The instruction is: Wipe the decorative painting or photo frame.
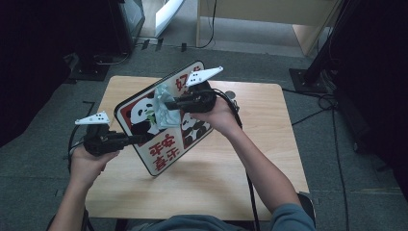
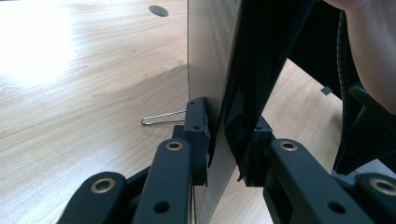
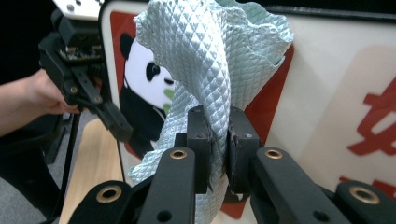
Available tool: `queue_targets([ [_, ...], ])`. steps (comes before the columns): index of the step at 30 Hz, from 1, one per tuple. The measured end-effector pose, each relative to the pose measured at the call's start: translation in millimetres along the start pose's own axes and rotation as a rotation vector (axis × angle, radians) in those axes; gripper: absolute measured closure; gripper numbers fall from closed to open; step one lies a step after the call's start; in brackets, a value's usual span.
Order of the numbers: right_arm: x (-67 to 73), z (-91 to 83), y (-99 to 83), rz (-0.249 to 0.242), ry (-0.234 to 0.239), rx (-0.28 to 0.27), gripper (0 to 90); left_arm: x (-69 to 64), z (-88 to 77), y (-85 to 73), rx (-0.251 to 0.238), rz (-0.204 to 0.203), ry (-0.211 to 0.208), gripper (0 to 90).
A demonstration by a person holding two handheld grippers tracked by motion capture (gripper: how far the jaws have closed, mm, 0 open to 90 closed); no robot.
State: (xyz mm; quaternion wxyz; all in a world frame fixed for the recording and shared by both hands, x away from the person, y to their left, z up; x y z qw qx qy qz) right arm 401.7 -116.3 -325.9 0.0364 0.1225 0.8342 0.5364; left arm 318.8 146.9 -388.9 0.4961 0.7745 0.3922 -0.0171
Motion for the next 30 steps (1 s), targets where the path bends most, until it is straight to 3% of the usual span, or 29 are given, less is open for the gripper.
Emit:
queue_targets([
  [17, -9.4, 6.6, -5.3, 0.049, -0.026, -0.003, 82.5, -0.4, -0.1, -0.5, -0.001, 0.004, -0.001, 77.2],
  [30, -10.6, 7.4, -17.4, 0.058, -0.04, 0.003, 82.2, -0.8, -0.4, -1.0, 0.002, 0.009, -0.001, 77.1],
])
Point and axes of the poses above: each handheld gripper's, and its own axes: z roughly forward along the jaws, y roughly out of its top, x roughly to its left, the point moved 3 cm from there along z, roughly forward along the jaws, and after that the axes turned 5 degrees about -z, right-handed, at the moved point
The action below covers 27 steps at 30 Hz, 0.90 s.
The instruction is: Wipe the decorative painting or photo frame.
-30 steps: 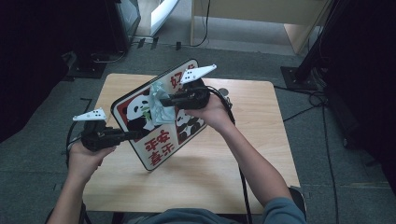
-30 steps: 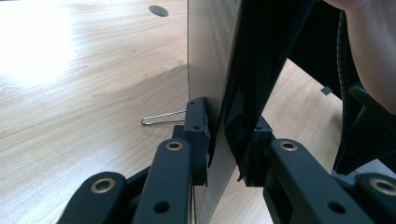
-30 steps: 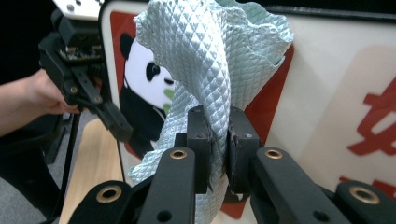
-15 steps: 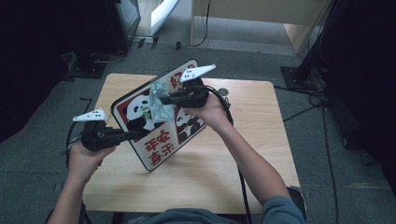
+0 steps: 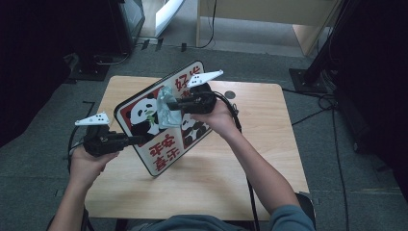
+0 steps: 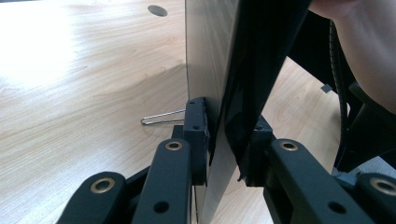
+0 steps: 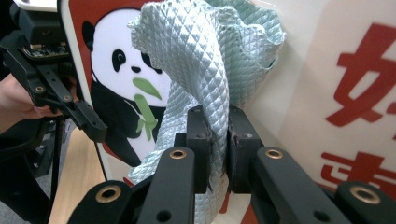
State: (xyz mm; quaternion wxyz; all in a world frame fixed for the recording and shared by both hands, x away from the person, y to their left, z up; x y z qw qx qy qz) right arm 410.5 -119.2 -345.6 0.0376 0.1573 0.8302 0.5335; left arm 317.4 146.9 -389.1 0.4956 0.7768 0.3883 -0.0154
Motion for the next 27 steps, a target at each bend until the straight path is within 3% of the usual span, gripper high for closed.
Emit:
queue_targets([
  [27, 1.8, 5.4, -33.9, 0.024, -0.016, 0.067, 82.2, 1.1, 0.2, 1.0, 0.004, 0.012, -0.01, 76.8],
])
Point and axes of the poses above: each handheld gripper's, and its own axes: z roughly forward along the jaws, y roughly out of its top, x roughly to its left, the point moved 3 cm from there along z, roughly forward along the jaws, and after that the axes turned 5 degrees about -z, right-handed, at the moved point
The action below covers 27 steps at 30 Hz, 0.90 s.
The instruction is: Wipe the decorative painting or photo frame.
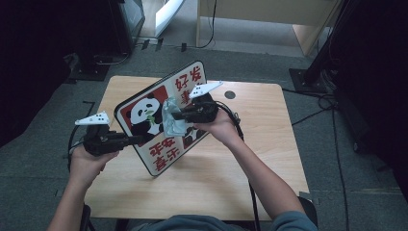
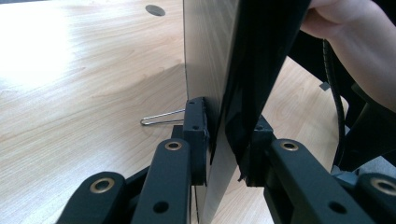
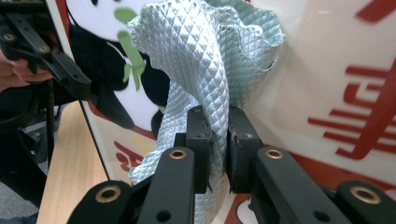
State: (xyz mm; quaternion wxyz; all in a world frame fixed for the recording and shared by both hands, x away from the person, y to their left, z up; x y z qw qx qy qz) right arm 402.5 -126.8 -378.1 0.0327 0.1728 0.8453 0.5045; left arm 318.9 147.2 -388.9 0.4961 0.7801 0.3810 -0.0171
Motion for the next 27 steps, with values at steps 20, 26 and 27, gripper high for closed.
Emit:
queue_targets([
  [20, 5.1, 11.2, -30.1, 0.017, -0.009, 0.036, 82.2, 0.9, -0.1, 0.5, 0.005, 0.008, -0.008, 76.4],
  [26, 5.7, 14.0, -40.9, 0.023, -0.015, 0.046, 82.1, 1.4, -0.1, 0.6, 0.007, 0.01, -0.013, 76.3],
  [27, 5.9, 14.5, -42.2, 0.027, -0.014, 0.049, 81.9, 1.7, -0.2, 0.5, 0.007, 0.011, -0.014, 76.3],
])
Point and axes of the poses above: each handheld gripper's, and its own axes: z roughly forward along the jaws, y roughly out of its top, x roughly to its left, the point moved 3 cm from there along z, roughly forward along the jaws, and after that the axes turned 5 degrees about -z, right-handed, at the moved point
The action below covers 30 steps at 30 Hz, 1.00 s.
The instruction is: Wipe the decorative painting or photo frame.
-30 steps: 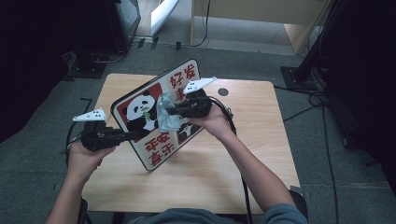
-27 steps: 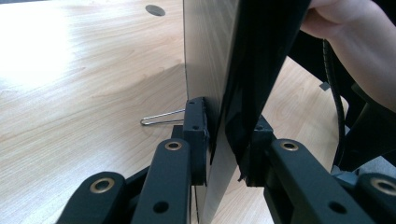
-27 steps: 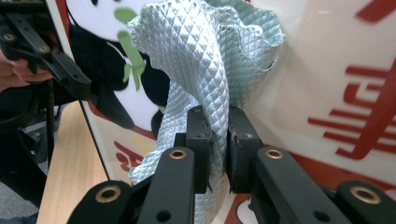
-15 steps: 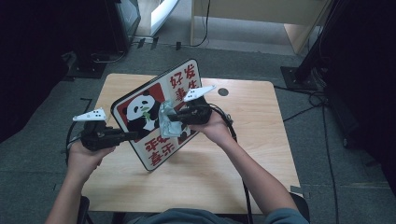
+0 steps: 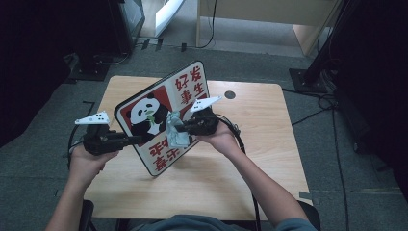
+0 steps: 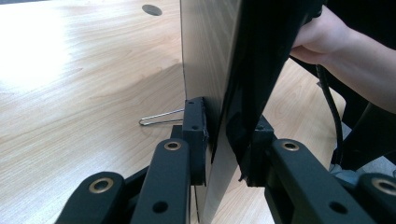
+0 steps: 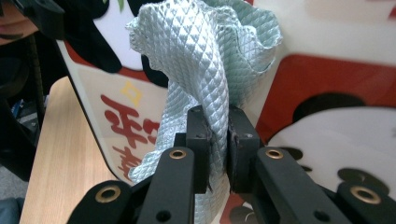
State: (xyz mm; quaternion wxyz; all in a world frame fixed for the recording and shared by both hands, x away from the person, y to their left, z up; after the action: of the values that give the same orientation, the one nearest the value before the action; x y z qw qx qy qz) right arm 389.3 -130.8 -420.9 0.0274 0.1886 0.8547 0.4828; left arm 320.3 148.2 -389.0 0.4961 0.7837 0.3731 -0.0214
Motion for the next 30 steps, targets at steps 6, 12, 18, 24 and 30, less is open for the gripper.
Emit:
queue_targets([
  [6, 0.1, 3.3, -10.8, -0.003, -0.004, 0.014, 81.9, 0.4, 0.1, 0.3, 0.001, 0.0, -0.001, 76.2],
  [12, -0.9, 7.2, -24.3, 0.012, 0.002, 0.033, 81.9, 0.6, 0.1, 0.4, 0.001, 0.001, -0.003, 76.2],
  [18, -1.7, 10.5, -36.0, 0.019, 0.003, 0.033, 81.8, 1.2, 0.3, 0.5, 0.003, -0.001, -0.01, 75.9],
  [24, -2.8, 12.6, -44.8, 0.011, 0.006, 0.03, 81.7, 1.6, 0.5, 0.7, 0.003, 0.002, -0.013, 75.8],
  [30, -5.5, 16.4, -55.1, 0.042, 0.028, 0.028, 81.6, 1.8, 1.0, 0.9, -0.001, -0.001, -0.017, 75.7],
])
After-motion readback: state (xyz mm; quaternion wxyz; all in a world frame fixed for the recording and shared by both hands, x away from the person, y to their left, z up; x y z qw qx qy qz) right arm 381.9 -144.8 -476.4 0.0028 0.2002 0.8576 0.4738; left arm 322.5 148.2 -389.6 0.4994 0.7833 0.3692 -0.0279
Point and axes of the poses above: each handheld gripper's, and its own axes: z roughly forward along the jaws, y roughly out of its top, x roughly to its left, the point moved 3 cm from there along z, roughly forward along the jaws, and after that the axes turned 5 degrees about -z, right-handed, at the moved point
